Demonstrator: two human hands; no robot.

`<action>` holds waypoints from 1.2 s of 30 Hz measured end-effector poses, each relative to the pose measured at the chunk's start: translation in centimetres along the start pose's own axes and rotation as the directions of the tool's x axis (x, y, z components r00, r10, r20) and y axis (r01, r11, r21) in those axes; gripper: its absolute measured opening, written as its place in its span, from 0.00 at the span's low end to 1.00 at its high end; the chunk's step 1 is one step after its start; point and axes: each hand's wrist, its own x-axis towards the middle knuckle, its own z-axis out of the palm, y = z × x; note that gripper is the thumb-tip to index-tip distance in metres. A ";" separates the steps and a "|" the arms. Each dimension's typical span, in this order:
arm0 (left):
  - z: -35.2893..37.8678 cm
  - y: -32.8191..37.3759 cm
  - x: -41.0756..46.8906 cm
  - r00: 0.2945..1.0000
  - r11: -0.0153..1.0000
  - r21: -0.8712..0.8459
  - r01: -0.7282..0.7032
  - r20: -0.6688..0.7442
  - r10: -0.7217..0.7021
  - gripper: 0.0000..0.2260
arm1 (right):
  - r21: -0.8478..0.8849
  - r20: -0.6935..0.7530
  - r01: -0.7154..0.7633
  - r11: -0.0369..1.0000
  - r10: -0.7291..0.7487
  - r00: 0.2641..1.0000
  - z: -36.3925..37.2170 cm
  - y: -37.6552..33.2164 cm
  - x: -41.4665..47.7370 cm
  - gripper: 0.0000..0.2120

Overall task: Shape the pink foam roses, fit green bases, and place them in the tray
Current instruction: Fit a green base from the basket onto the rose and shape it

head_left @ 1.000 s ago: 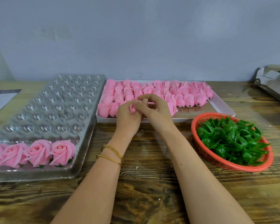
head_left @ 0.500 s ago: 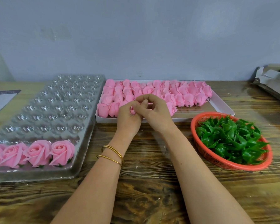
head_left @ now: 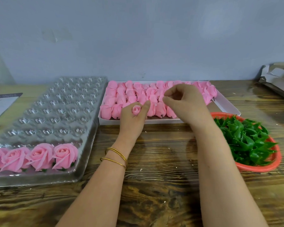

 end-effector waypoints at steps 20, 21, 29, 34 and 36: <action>0.0 -1.1 0.5 0.999 0.999 -0.030 -0.017 -0.036 0.016 0.21 | -0.598 0.145 -0.374 0.709 0.554 0.819 -8.3 1.3 -2.0 0.13; 0.0 -1.1 0.6 0.999 0.999 -0.030 -0.019 -0.037 0.018 0.21 | -0.595 0.147 -0.390 0.703 0.572 0.807 -8.1 1.5 -1.9 0.15; 0.0 -1.0 0.5 0.999 0.999 -0.030 -0.024 -0.041 0.023 0.22 | -0.576 0.168 -0.394 0.716 0.575 0.800 -7.4 2.6 -1.4 0.11; -0.1 -1.0 0.5 0.999 0.999 -0.040 -0.011 -0.043 0.009 0.22 | -0.580 0.190 -0.389 0.716 0.583 0.790 -7.5 2.7 -1.3 0.15; -0.1 -0.9 0.5 0.999 0.999 -0.038 -0.013 -0.042 0.011 0.22 | -0.601 0.200 -0.380 0.703 0.592 0.780 -7.5 2.7 -1.3 0.17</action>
